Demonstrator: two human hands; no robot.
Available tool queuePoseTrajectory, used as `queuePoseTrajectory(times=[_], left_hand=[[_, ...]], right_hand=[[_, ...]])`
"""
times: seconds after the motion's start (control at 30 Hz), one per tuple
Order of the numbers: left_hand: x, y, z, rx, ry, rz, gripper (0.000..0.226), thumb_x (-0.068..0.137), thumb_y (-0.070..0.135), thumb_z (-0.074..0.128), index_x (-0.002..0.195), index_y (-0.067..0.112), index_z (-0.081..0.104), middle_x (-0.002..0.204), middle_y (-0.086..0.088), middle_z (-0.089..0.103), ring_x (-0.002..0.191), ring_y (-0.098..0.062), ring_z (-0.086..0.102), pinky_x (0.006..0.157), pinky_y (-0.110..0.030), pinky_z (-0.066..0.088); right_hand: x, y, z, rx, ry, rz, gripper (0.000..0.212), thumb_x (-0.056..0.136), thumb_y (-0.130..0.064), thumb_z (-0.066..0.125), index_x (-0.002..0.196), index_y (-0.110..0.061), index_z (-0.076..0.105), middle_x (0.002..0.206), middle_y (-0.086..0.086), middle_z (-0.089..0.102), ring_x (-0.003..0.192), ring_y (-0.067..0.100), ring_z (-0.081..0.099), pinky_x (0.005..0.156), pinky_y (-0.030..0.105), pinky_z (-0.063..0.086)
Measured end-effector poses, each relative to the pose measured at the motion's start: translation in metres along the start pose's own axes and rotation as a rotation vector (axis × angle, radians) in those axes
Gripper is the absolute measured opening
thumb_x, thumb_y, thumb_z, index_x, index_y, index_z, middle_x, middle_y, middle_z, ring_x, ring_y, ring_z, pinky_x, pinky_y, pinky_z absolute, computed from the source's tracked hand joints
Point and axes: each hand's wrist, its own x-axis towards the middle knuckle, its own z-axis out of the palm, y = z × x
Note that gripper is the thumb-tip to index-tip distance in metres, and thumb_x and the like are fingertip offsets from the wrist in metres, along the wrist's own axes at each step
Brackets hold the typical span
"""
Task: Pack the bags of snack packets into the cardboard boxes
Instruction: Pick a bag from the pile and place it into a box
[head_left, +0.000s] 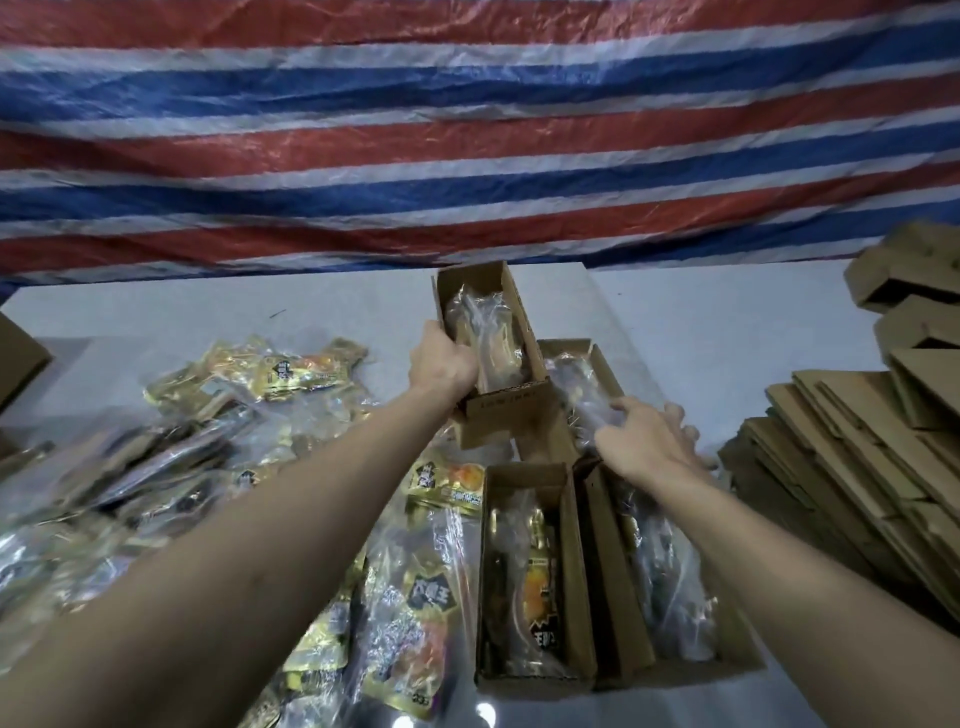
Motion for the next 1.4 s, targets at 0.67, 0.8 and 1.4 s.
queuePoseTrajectory(times=[0.67, 0.8, 1.4], left_hand=[[-0.015, -0.036, 0.073, 0.142, -0.125, 0.032, 0.043, 0.101, 0.021, 0.041, 0.143, 0.013, 0.04, 0.126, -0.013, 0.061, 0.106, -0.029, 0.061, 0.089, -0.039, 0.05], [-0.024, -0.045, 0.061, 0.071, -0.276, -0.023, 0.055, 0.103, 0.044, 0.037, 0.154, 0.024, 0.029, 0.152, -0.006, 0.043, 0.13, -0.026, 0.048, 0.112, -0.042, 0.036], [-0.107, -0.079, 0.103, -0.499, -0.157, -0.395, 0.06, 0.098, 0.044, 0.041, 0.153, 0.028, 0.021, 0.151, -0.012, 0.042, 0.135, -0.036, 0.043, 0.112, -0.057, 0.034]], right_hand=[[0.035, 0.046, 0.027, 0.178, 0.321, -0.013, 0.044, 0.087, -0.004, 0.054, 0.129, -0.018, 0.058, 0.129, 0.003, 0.056, 0.1, 0.025, 0.061, 0.087, 0.04, 0.052], [0.031, 0.054, 0.033, 0.083, 0.325, -0.063, 0.041, 0.092, -0.019, 0.053, 0.132, -0.023, 0.053, 0.134, 0.001, 0.051, 0.114, 0.027, 0.056, 0.095, 0.044, 0.045], [0.041, 0.057, 0.034, 0.102, 0.394, -0.113, 0.022, 0.093, -0.025, 0.05, 0.111, -0.019, 0.04, 0.11, 0.006, 0.054, 0.086, 0.026, 0.057, 0.076, 0.04, 0.044]])
